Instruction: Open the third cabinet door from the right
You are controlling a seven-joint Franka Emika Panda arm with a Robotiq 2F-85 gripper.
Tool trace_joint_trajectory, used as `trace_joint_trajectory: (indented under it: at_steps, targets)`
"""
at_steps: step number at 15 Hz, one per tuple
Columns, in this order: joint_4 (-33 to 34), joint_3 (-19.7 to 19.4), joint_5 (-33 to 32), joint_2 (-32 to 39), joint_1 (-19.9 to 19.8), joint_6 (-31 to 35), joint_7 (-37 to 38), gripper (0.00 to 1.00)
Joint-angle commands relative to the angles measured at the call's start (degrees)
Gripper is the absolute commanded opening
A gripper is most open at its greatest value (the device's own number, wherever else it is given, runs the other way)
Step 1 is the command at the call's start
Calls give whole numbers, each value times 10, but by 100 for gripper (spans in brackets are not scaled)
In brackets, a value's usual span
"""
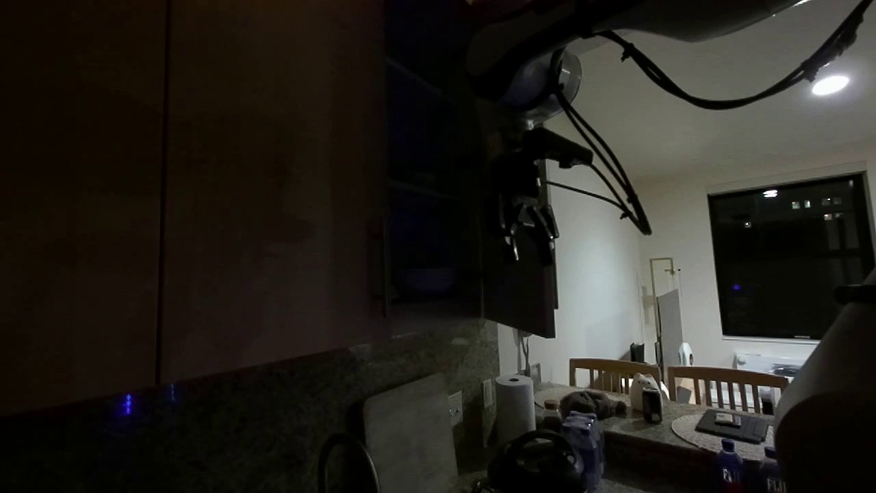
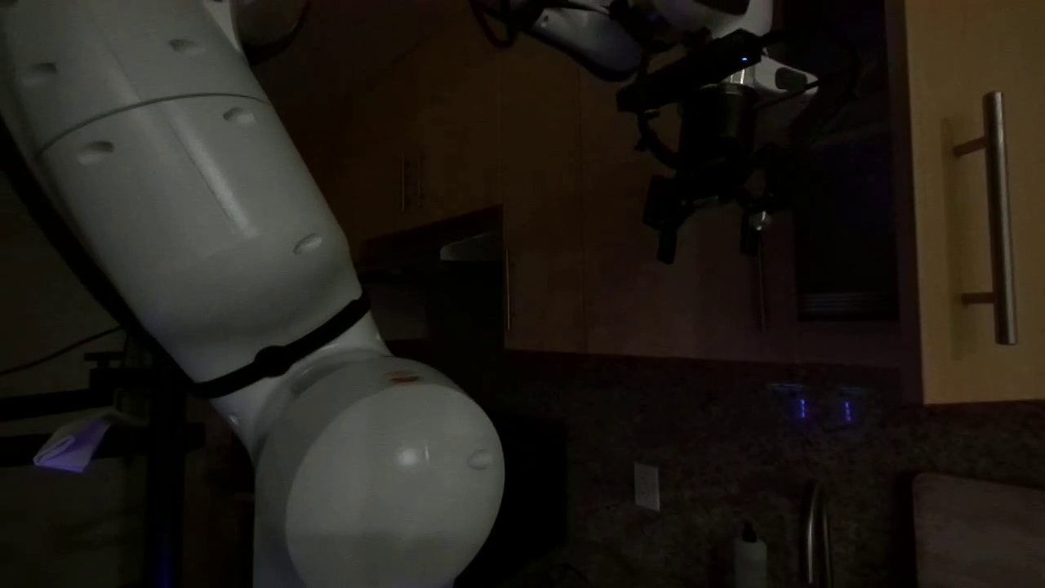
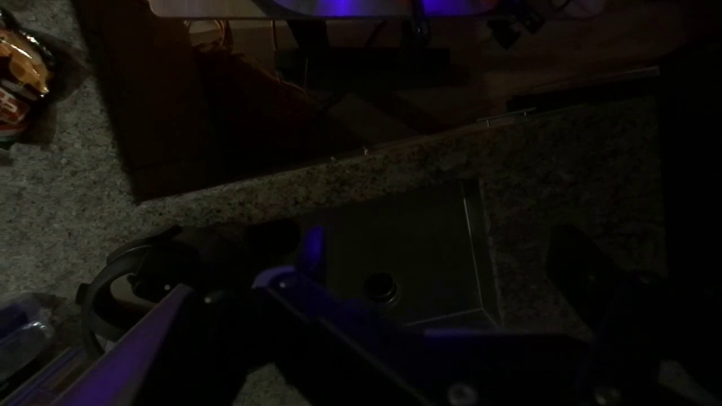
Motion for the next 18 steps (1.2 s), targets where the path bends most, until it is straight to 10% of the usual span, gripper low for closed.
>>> trace_joint_trajectory:
  at_steps: [1,9,18]
  targets:
    - [6,13,25,-6,-3,53,97,100]
    - [65,-15,26,40,-56,99,249,100]
    - [47,53,-21,22,-76,174,537,100]
